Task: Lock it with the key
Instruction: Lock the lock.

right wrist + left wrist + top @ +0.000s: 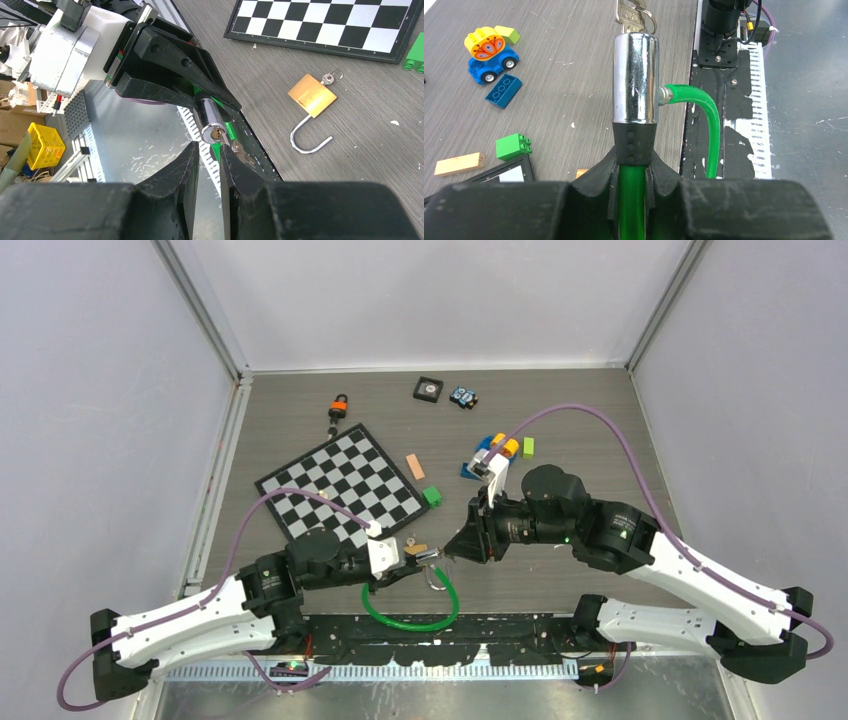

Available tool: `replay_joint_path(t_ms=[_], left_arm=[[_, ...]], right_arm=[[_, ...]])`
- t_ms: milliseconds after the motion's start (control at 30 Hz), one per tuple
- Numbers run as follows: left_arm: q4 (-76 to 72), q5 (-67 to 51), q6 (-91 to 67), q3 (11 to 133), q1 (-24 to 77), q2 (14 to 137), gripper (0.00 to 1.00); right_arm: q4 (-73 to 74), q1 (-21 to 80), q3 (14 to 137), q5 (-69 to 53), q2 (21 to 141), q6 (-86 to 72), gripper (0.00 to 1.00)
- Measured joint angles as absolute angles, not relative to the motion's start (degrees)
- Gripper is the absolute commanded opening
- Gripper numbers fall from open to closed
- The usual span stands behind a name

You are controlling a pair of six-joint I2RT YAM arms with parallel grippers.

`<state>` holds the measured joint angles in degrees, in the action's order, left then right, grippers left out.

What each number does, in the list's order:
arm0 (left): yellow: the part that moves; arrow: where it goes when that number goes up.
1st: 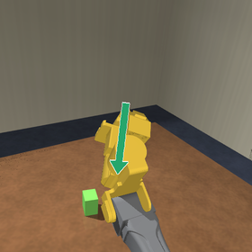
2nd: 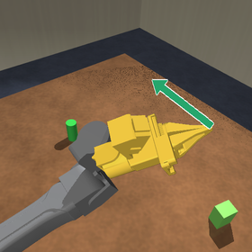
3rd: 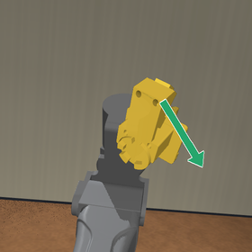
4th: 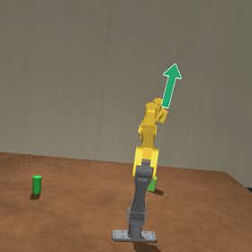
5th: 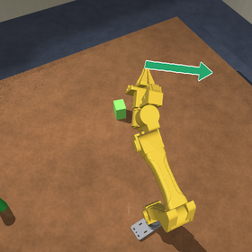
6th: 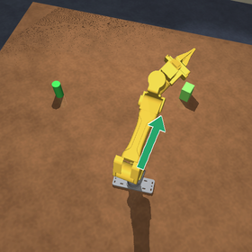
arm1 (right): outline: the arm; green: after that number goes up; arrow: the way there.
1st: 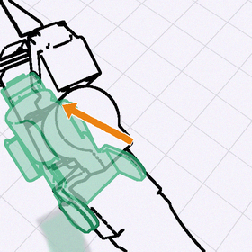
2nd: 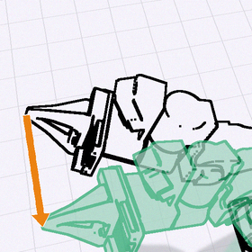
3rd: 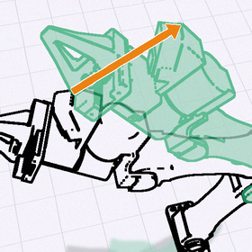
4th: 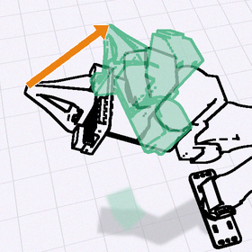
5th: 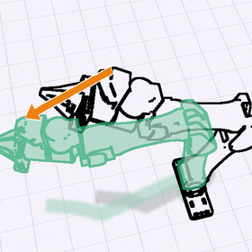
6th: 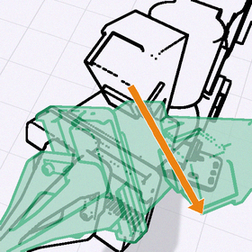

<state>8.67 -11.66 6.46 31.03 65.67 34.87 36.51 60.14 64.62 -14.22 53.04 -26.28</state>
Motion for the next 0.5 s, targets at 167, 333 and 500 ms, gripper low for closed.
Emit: replay_joint_path(t_ms=[167, 333, 500], left_arm=[[9.13, -11.7, 6.48, 31.03, 65.67, 34.87, 0.0], [9.65, -12.03, 6.5, 31.03, 65.67, 34.89, 0.0], [10.0, -12.05, 6.52, 31.03, 65.67, 34.89, 0.0]], right_arm=[[36.69, 60.14, 64.45, -13.43, 53.3, -25.85, 0.28], [37.41, 60.14, 64.05, -12.67, 53.52, -25.61, 0.28], [38.0, 60.14, 63.9, -11.94, 53.95, -25.61, 0.26]])
